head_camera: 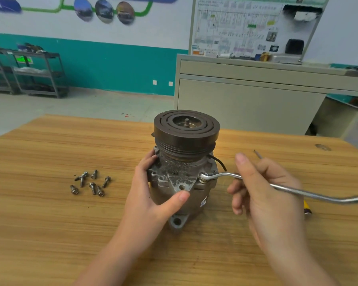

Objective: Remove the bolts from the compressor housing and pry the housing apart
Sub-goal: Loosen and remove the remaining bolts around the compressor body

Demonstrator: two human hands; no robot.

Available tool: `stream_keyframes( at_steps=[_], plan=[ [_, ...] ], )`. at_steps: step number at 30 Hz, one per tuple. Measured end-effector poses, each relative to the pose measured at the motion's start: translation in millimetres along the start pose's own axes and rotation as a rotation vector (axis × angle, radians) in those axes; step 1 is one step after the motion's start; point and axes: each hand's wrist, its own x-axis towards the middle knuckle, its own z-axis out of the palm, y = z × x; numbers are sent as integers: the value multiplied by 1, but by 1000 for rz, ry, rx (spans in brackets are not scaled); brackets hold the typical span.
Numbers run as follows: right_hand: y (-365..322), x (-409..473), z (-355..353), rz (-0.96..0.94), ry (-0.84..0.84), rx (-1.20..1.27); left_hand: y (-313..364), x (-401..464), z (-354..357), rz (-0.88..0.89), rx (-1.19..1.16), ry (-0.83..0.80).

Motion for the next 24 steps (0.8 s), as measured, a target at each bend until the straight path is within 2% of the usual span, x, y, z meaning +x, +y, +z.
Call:
stream_keyframes(
  at_steps=[3, 5, 7, 8, 11, 15, 19, 22, 24],
  plan=[
    [0, -18, 12, -176, 24, -300, 1, 0, 0, 7, -7, 3],
    [8, -27, 17, -377, 26, -623, 1, 1, 0, 6, -6, 2],
    [16, -34, 15, -496, 28, -726, 1, 1, 0, 7, -12, 3],
    [16, -36, 14, -438, 43, -637, 1, 0, 0, 5, -13, 3],
    [13, -24, 0, -87, 3, -176, 0, -1, 0, 2, -5, 4],
    [19, 30, -31, 228, -364, 238, 0, -1, -1, -19, -8, 2],
    [21, 81, -24, 542, -692, 332, 1, 0, 0, -17, 1, 2],
    [25, 95, -18, 620, -692, 395, 1, 0, 0, -17, 11, 2],
    [20, 93, -18, 553, -515, 436, 2, -1, 0, -19, 17, 0]
  ],
)
